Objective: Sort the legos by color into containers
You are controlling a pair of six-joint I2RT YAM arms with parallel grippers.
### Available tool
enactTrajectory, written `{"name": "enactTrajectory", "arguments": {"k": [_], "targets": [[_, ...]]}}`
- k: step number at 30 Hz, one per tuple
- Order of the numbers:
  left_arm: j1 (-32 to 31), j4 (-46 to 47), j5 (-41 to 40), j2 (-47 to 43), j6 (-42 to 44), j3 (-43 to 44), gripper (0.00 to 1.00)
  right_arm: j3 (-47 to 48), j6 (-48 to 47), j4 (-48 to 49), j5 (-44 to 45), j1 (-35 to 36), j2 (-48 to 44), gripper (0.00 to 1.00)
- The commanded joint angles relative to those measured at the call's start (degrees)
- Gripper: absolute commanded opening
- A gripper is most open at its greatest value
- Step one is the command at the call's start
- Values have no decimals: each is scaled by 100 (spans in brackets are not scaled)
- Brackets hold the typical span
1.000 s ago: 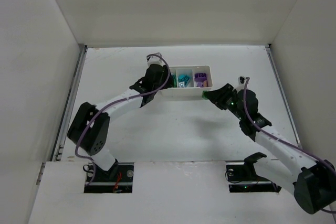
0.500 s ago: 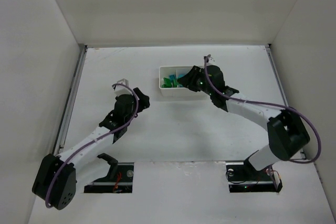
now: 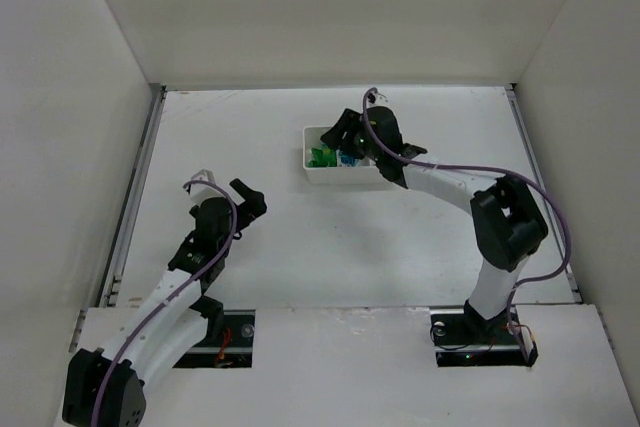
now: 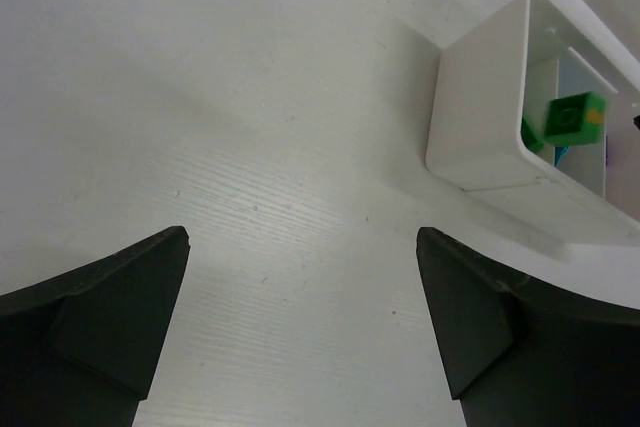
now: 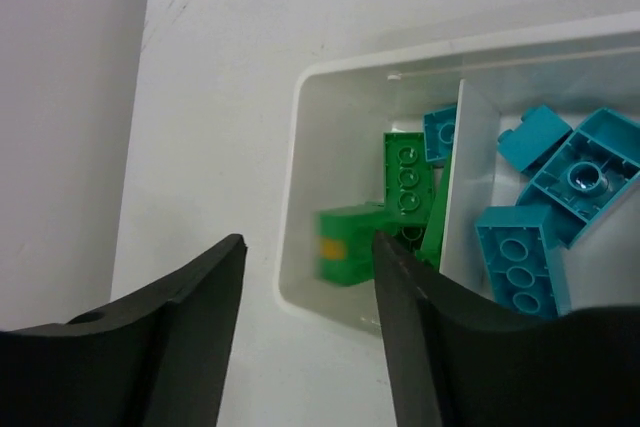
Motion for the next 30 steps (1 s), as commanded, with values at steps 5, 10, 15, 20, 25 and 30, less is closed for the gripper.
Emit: {"name": "enactTrajectory", "arguments": {"k": [5, 10, 15, 20, 25, 30], "targets": [[-71, -40, -11, 53, -169, -40, 100, 38, -42, 126, 201, 47, -633, 70], [-194, -22, -38, 115, -196, 48, 100, -1190, -42, 556, 482, 82, -1677, 67], [-203, -241, -55, 334, -29, 311, 100, -2763, -112, 681, 1202, 74, -3179, 28], [-177, -496, -29, 677, -20, 645, 100, -4092, -33, 382, 2089, -5, -4876, 16], [-98, -1023, -2, 854, -38, 918, 100, -5050, 213, -40, 2723, -58, -6389, 47], [-124, -1129, 6, 731, -20, 918, 100, -5464, 528, -996, 2969, -32, -7329, 97]]}}
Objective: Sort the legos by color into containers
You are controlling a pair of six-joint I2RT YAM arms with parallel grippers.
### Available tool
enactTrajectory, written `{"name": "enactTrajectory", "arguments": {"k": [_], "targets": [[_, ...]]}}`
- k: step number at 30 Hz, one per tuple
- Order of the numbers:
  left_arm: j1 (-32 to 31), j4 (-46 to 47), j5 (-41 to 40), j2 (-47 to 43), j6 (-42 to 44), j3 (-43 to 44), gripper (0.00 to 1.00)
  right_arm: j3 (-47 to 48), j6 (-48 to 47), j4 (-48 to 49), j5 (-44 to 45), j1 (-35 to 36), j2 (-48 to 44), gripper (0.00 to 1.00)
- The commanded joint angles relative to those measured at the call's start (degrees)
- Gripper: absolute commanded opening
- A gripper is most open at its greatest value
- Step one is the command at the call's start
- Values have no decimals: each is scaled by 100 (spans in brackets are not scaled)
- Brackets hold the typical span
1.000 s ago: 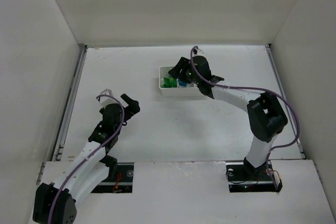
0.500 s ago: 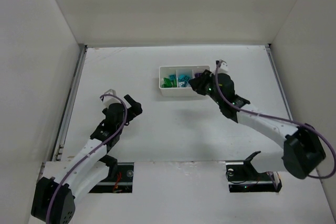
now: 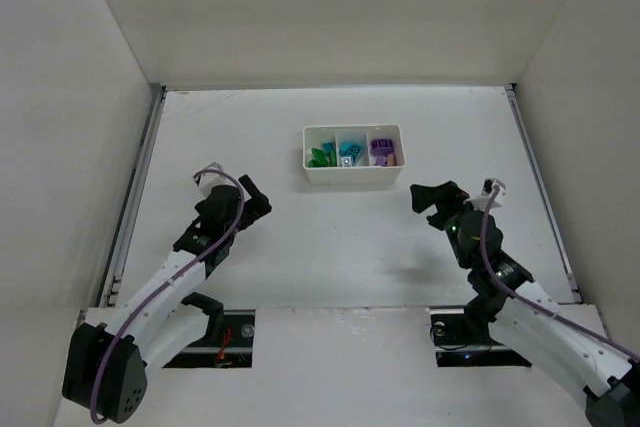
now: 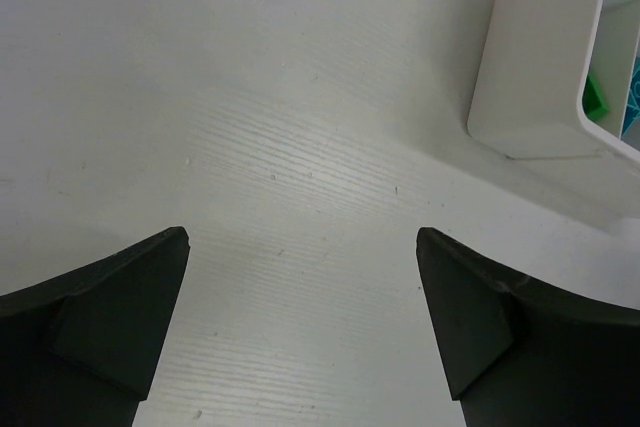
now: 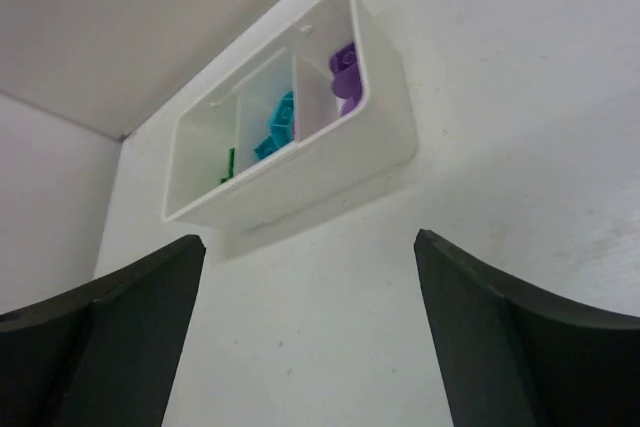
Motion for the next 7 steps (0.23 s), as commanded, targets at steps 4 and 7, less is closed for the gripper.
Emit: {"name": "enactTrajectory", "arguments": {"k": [4, 7], "targets": [[-105, -242, -22, 38, -18, 285, 100, -520, 405, -1183, 597, -1, -1163, 100], [-184, -172, -39, 214, 17, 320, 100, -635, 546, -1588, 659, -27, -1656, 100]]}}
